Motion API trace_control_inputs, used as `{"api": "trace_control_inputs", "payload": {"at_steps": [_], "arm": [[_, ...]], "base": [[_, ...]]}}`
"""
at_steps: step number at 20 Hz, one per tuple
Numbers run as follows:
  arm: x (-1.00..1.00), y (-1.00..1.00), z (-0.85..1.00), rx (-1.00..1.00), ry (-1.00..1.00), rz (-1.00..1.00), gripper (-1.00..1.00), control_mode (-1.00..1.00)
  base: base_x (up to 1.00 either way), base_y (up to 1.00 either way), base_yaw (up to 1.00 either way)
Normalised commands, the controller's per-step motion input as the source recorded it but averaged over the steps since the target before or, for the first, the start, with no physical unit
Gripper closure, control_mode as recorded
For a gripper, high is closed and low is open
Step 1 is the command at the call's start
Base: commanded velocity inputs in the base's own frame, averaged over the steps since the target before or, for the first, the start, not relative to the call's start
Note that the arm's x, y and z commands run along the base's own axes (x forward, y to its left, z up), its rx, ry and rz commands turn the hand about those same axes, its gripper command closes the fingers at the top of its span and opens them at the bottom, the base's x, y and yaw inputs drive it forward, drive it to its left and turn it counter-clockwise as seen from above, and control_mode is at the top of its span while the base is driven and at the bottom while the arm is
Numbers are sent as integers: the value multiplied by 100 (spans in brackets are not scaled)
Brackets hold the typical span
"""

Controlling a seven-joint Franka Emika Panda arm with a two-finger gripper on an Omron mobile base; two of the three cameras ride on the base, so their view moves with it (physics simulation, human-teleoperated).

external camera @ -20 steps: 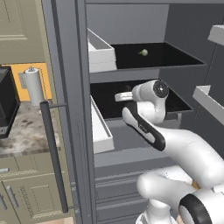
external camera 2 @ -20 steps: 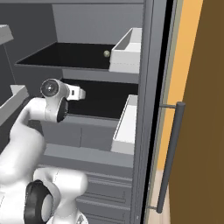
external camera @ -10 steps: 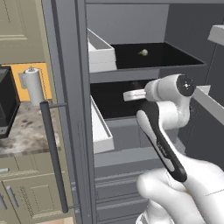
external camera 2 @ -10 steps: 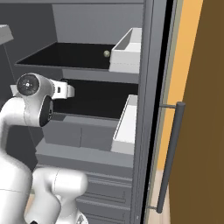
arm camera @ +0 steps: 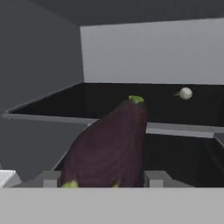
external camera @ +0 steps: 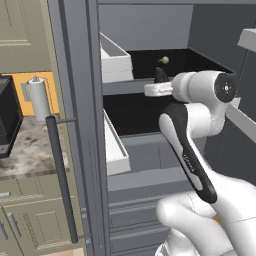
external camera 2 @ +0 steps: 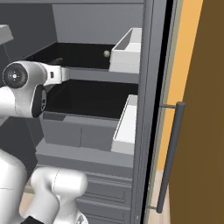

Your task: Move the radish and eggplant from the second highest shelf to the top shelf to make space. Then, place the pitcher from the counter on the cleared second highest shelf.

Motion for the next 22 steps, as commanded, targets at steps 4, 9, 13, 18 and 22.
{"api": "trace_control_inputs", "payload": {"at_steps": [4, 9, 13, 18, 22], "arm": [[29, -16, 67, 0, 2, 0, 100, -100], [70, -3, 6, 0, 15, 0, 100, -100], [88, 0, -34, 0, 11, 0, 100, -100], [84, 0, -62, 0, 2, 0, 100, -100], [84, 0, -38, 0, 0, 0, 100, -100]], "base": [[0, 0, 0], [0, 0, 0], [0, 0, 0], [0, 0, 0], [0, 0, 0]]}}
